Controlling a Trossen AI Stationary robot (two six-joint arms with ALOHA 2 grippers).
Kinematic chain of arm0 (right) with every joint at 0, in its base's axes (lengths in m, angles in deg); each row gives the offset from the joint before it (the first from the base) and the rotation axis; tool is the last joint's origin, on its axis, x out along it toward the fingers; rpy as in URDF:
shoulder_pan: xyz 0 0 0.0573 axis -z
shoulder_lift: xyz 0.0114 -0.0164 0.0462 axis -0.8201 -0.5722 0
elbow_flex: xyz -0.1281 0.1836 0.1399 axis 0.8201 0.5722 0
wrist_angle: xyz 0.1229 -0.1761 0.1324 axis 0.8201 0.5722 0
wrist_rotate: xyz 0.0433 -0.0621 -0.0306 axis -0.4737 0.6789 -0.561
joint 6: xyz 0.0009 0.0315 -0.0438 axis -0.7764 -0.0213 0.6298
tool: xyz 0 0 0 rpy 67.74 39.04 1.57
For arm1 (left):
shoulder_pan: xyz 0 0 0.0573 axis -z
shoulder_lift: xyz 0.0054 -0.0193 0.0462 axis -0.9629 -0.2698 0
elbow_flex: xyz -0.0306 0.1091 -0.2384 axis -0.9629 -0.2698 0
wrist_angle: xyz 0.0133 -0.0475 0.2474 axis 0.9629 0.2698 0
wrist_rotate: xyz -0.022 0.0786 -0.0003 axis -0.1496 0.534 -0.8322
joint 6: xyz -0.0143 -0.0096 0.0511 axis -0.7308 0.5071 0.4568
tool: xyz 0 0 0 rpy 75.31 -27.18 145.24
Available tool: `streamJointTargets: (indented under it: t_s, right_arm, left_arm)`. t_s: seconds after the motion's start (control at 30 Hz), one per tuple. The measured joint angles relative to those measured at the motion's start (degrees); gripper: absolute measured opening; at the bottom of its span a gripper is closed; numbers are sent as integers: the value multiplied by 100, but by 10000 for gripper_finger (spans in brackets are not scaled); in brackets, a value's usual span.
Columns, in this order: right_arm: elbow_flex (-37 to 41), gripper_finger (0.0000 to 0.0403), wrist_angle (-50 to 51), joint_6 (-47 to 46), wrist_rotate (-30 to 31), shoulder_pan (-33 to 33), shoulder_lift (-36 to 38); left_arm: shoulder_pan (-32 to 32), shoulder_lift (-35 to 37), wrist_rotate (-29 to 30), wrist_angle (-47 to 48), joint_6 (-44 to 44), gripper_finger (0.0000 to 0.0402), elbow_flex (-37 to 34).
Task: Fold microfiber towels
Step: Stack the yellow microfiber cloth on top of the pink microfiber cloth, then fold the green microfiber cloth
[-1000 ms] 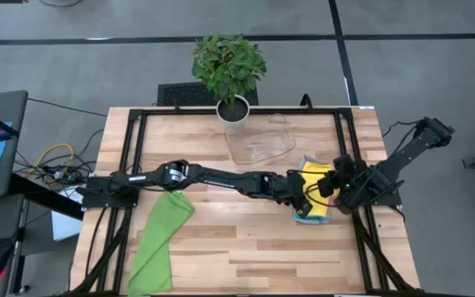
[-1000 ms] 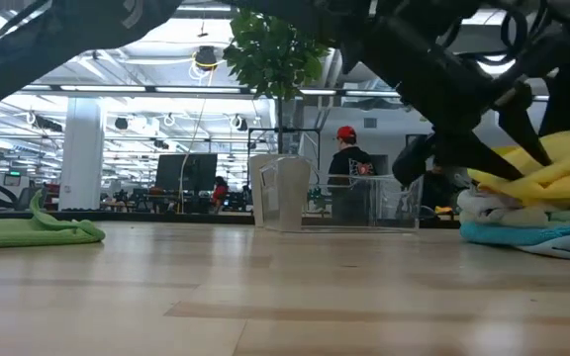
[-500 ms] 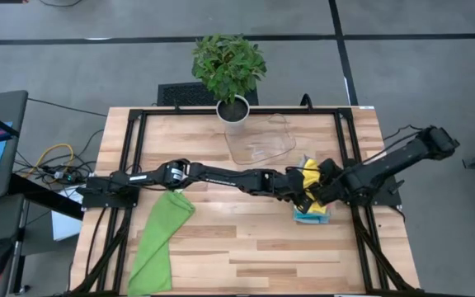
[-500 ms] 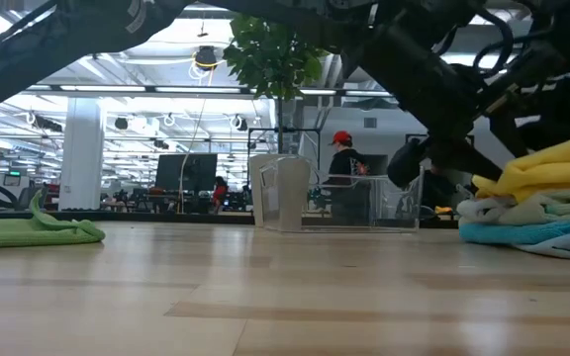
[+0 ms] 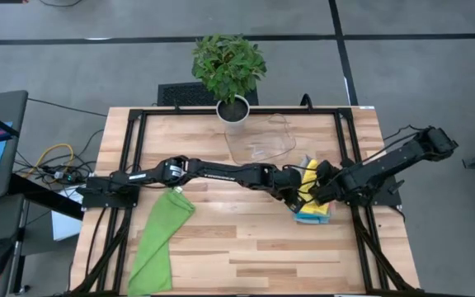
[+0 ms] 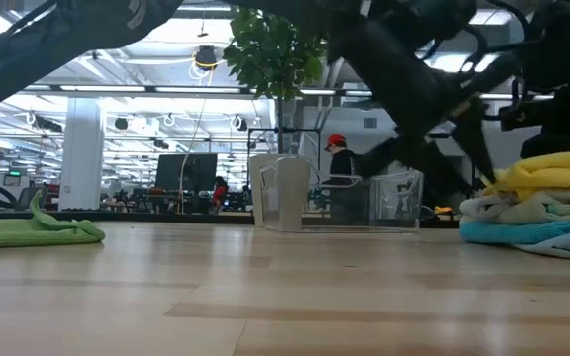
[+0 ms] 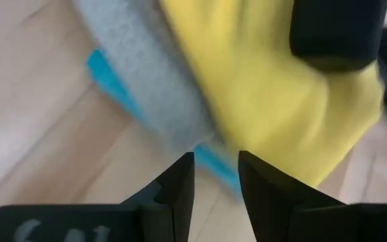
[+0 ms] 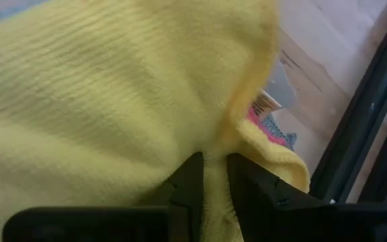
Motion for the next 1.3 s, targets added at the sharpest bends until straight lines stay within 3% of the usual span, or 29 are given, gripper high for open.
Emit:
streamJointTargets:
  t_s: [0.2,0.4,0.53,0.63,0.73,0.87,0.93,1.07,1.2,1.3]
  right_arm:
    - [-239,97,103,-17,-88,-50,-242]
    - [-1065,105,1236,-34,246,-39,67]
    - [-1575,131,1944,-54,428,36,370]
    - [-1859,156,2060,-54,458,99,638]
    - [-2120,178,1749,-37,399,-72,959]
    - [-2330,195,841,-85,383,-482,1275]
    - [-2340,197,220,-81,398,-681,1327]
    - [-2343,194,-979,198,449,-976,1082]
    - [-2341,185,-1882,744,419,-1016,424]
    - [-2340,178,-2365,902,207,-972,-115]
  left_arm:
    - [-1,285,64,669,434,107,-2]
    - [163,760,-202,990,750,107,-2]
    - [288,1658,-309,1396,813,107,-2]
    - [485,2784,-268,2105,911,107,3]
    - [1104,3327,311,3260,964,107,77]
    - [2313,3254,1744,4841,-139,107,-55]
    - [2846,3436,2071,5501,-1109,107,-69]
    - [3654,3754,2385,5429,-2592,109,-659]
    - [3928,3582,2486,5452,-3799,121,-1637]
    - [3971,4209,2252,5377,-4497,132,-2561]
